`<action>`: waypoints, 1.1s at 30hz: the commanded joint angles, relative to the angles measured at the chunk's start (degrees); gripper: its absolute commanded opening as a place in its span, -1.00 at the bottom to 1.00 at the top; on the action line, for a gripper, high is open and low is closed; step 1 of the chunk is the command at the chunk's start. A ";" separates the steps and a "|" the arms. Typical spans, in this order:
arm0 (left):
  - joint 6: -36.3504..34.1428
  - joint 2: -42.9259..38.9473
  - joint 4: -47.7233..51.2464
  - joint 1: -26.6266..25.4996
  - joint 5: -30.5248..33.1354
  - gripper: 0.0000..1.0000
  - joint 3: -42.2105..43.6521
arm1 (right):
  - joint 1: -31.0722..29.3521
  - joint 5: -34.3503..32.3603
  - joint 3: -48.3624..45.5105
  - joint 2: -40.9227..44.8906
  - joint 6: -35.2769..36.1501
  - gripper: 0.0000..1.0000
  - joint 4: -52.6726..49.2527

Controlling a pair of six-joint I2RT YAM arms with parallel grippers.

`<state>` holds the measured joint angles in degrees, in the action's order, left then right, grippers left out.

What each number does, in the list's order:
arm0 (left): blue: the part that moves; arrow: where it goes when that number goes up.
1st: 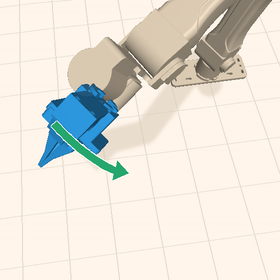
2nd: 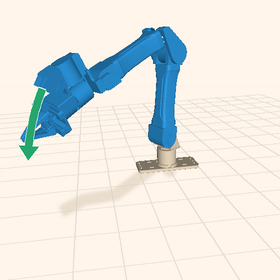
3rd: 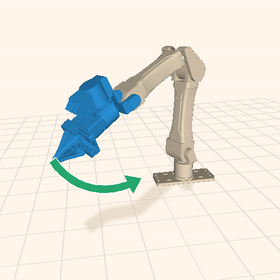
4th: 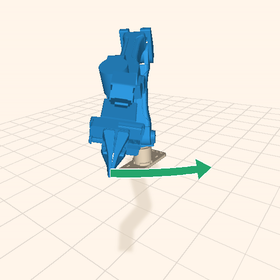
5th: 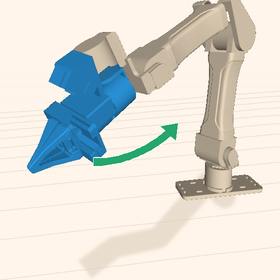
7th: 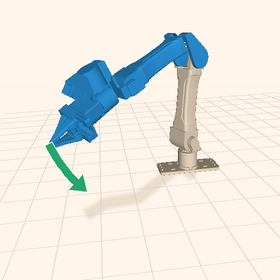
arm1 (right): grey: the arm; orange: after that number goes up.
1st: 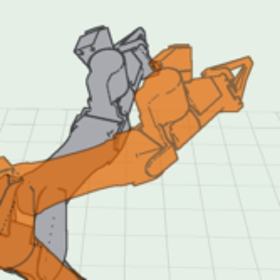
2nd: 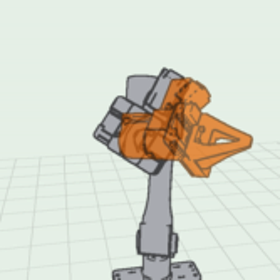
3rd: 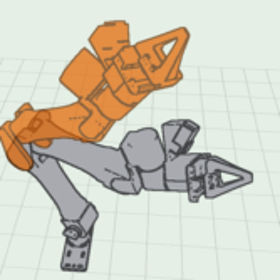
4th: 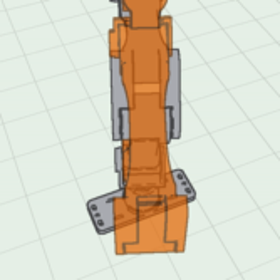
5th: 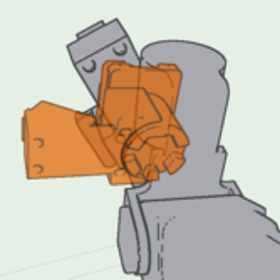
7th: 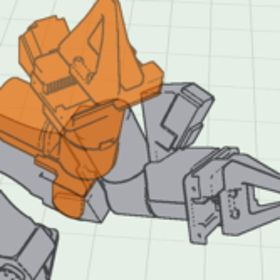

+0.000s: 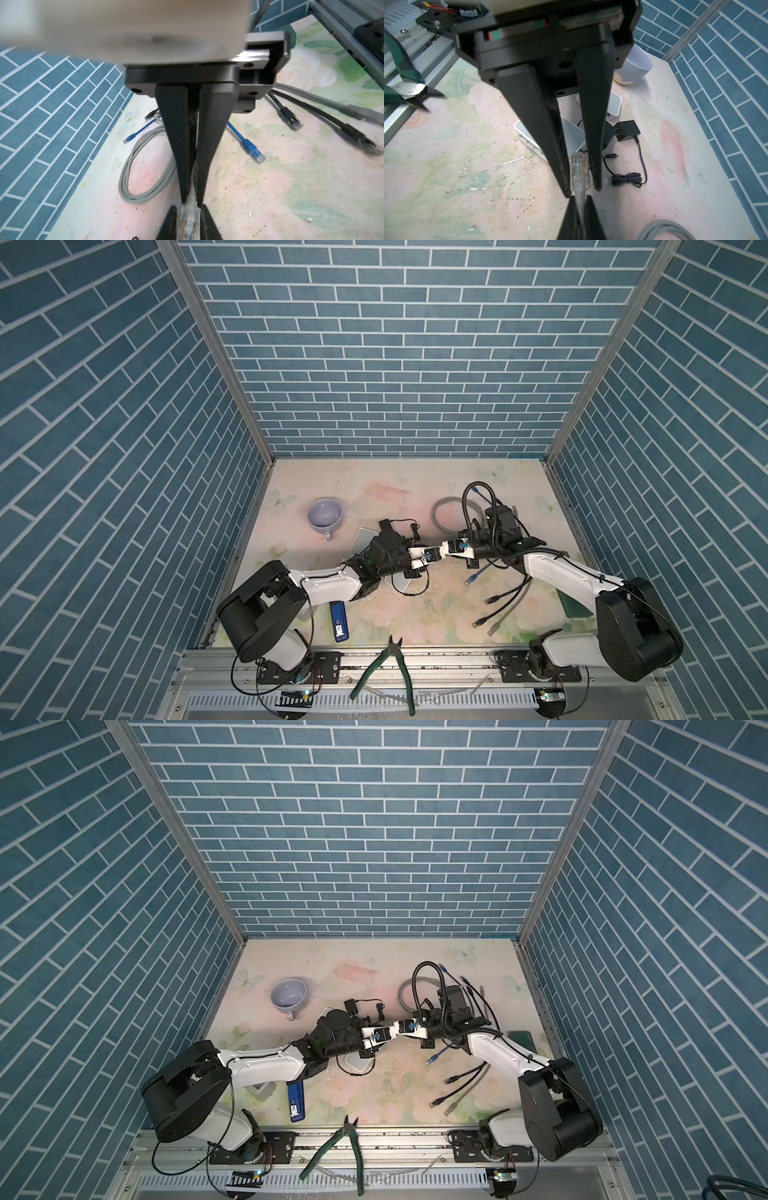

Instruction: Insert the plug into the switch port

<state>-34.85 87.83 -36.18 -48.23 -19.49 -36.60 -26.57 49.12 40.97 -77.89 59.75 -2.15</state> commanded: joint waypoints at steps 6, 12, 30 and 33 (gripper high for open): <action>5.23 0.80 -0.59 0.24 8.33 0.10 3.42 | -2.00 3.79 1.44 -0.01 -0.49 -1.00 -1.71; 10.87 -4.61 -3.34 0.11 13.83 0.97 8.53 | -1.98 0.46 3.57 -2.21 -3.85 -1.00 -6.09; 36.46 -21.68 34.83 -0.02 29.07 0.99 6.01 | -2.26 -6.98 5.70 -8.52 -17.65 -1.00 -6.51; 38.51 -20.72 35.89 -0.76 29.54 0.99 6.38 | -2.83 -8.64 5.17 -9.45 -19.23 -1.00 -5.32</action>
<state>-0.16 66.37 -5.08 -48.42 8.51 -30.96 -28.91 42.09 44.77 -86.39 44.91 -7.22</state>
